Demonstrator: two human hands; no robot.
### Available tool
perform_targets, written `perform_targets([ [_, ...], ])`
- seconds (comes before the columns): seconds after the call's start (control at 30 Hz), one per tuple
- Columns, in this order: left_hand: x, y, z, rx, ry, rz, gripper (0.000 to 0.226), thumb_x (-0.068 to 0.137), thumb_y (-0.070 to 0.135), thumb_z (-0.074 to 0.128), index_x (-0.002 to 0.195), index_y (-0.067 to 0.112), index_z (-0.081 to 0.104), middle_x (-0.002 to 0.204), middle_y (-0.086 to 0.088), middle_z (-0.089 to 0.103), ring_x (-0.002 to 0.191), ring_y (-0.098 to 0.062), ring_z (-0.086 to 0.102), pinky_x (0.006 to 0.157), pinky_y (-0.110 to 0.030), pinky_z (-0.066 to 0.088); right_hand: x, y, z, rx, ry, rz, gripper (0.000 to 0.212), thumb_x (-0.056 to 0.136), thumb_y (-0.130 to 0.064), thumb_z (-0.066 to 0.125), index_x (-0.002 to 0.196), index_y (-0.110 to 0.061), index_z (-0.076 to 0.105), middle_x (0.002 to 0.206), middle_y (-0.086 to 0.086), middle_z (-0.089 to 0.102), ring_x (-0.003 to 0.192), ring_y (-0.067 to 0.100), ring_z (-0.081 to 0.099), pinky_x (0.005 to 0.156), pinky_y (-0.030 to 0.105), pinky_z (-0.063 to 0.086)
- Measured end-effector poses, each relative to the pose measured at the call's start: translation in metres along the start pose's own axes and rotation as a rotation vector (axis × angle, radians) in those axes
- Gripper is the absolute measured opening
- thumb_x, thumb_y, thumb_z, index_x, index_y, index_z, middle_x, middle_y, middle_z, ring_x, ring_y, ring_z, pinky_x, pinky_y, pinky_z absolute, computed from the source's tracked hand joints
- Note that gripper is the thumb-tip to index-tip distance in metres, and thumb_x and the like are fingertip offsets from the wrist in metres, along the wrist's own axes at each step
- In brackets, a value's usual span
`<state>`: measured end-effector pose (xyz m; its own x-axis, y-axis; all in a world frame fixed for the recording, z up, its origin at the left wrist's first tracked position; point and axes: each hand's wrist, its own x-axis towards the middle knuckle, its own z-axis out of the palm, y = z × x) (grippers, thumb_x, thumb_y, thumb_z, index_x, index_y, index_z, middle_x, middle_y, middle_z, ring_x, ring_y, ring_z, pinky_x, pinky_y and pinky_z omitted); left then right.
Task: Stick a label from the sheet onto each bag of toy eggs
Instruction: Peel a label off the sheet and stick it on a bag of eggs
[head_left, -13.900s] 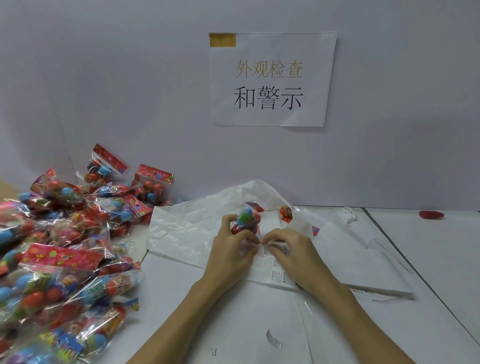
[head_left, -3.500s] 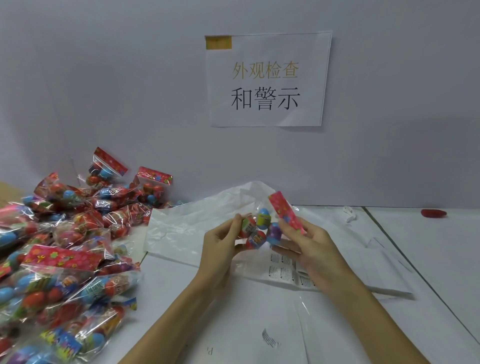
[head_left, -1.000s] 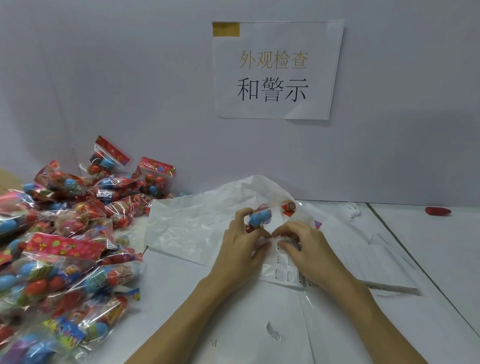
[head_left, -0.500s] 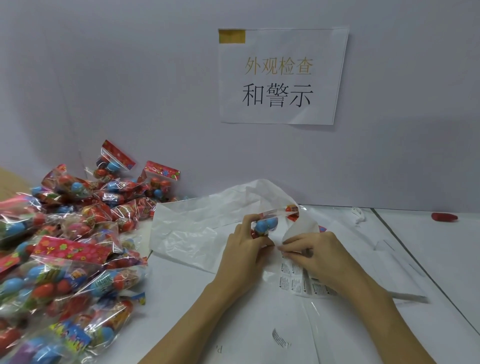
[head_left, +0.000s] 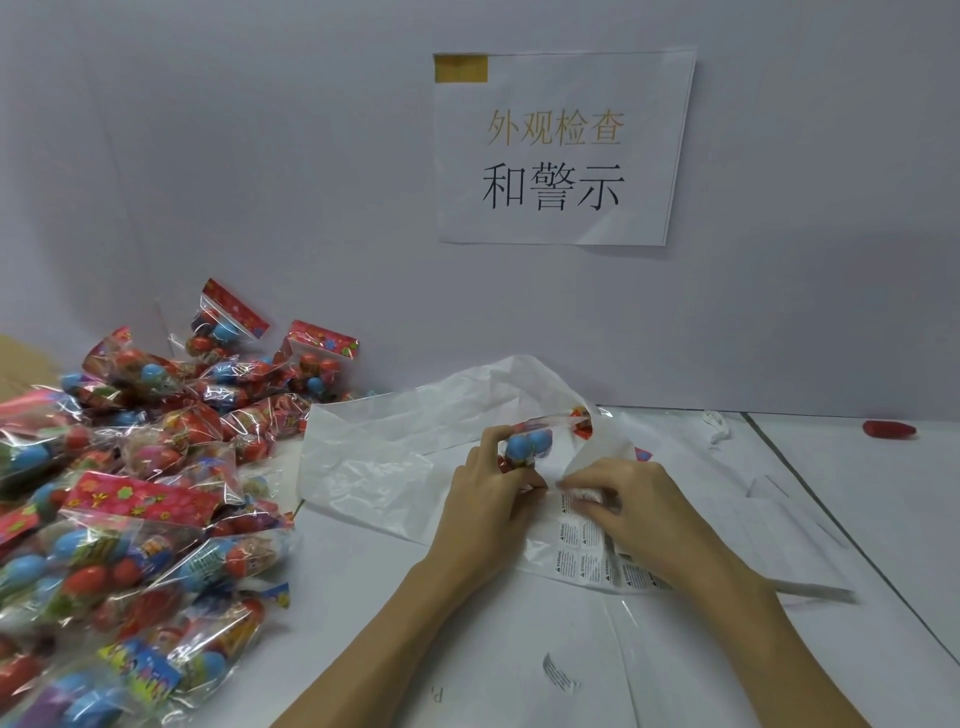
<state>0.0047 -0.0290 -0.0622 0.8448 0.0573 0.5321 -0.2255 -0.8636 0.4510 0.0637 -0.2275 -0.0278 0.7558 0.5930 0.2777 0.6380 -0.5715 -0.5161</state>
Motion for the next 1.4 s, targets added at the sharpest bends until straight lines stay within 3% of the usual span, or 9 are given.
perform_targets([
  [0.13,0.0,-0.002,0.003,-0.001,-0.01,-0.021,0.011,0.098,0.026,0.072,0.106,0.02,0.079,0.148,0.002,0.041,0.114,-0.022,0.055,0.094,-0.042,0.053,0.0,-0.003,-0.002,0.008,-0.003,0.023,0.013,0.091,-0.023,0.079,0.095,-0.035,0.077,0.103,-0.017,0.071,0.094,0.006,0.065,0.087,0.021,0.052],
  [0.33,0.001,-0.002,0.003,0.008,-0.001,-0.019,0.01,0.097,0.025,0.073,0.104,0.019,0.078,0.147,0.002,0.042,0.111,-0.022,0.057,0.092,-0.041,0.054,0.002,-0.01,0.004,-0.023,0.015,-0.009,0.011,0.095,-0.019,0.075,0.092,-0.027,0.07,0.102,-0.01,0.06,0.096,0.011,0.059,0.085,0.022,0.047],
  [0.43,0.002,-0.003,0.002,0.006,-0.013,-0.009,0.009,0.096,0.025,0.074,0.103,0.02,0.078,0.147,0.001,0.042,0.111,-0.022,0.057,0.093,-0.04,0.055,0.002,-0.017,0.005,0.113,0.13,-0.035,0.009,0.096,-0.017,0.073,0.095,-0.025,0.069,0.113,-0.009,0.058,0.11,0.004,0.056,0.094,0.017,0.044],
  [0.5,0.002,-0.003,0.001,-0.022,-0.02,-0.025,0.013,0.095,0.022,0.076,0.107,0.019,0.076,0.146,0.0,0.041,0.107,-0.021,0.06,0.093,-0.036,0.056,0.002,-0.023,0.005,0.339,0.261,-0.013,0.01,0.095,-0.015,0.074,0.094,-0.024,0.071,0.109,-0.013,0.065,0.108,0.006,0.063,0.091,0.013,0.049],
  [0.6,0.004,0.003,-0.004,-0.249,0.063,-0.103,0.021,0.095,0.017,0.075,0.115,0.024,0.072,0.137,0.001,0.04,0.099,-0.007,0.06,0.094,-0.02,0.054,0.004,-0.029,0.0,0.677,0.339,0.102,0.009,0.093,-0.013,0.077,0.093,-0.021,0.074,0.094,-0.005,0.076,0.091,0.01,0.073,0.082,0.02,0.057],
  [0.67,0.009,0.008,-0.013,-0.506,0.148,-0.173,0.025,0.1,0.018,0.07,0.121,0.031,0.071,0.13,-0.001,0.046,0.103,-0.004,0.062,0.093,-0.021,0.053,0.003,-0.029,-0.002,0.839,0.337,0.172,0.008,0.092,-0.013,0.078,0.096,-0.019,0.075,0.092,0.0,0.078,0.088,0.013,0.074,0.078,0.023,0.059],
  [0.77,0.013,0.017,-0.023,-0.935,0.111,-0.271,0.035,0.104,0.016,0.063,0.135,0.03,0.067,0.126,-0.005,0.062,0.102,-0.022,0.074,0.082,-0.031,0.061,0.002,-0.032,0.0,0.948,0.351,0.224,0.011,0.091,-0.016,0.08,0.101,-0.017,0.076,0.093,0.001,0.078,0.089,0.014,0.075,0.075,0.022,0.06],
  [0.97,0.008,0.026,-0.018,-1.102,0.086,-0.294,0.037,0.1,0.011,0.069,0.134,0.028,0.068,0.13,-0.005,0.067,0.095,-0.034,0.077,0.078,-0.037,0.064,0.003,-0.039,0.009,0.904,0.357,0.177,0.013,0.092,-0.01,0.079,0.102,-0.015,0.073,0.092,0.003,0.079,0.087,0.017,0.077,0.075,0.023,0.06],
  [1.4,0.008,0.019,-0.011,-1.155,0.043,-0.301,0.033,0.106,0.025,0.06,0.138,0.03,0.066,0.136,0.008,0.065,0.113,-0.031,0.072,0.08,-0.04,0.063,0.003,-0.036,0.014,0.747,0.357,0.144,0.011,0.093,-0.01,0.076,0.101,-0.016,0.07,0.091,0.0,0.076,0.088,0.016,0.075,0.078,0.03,0.063],
])
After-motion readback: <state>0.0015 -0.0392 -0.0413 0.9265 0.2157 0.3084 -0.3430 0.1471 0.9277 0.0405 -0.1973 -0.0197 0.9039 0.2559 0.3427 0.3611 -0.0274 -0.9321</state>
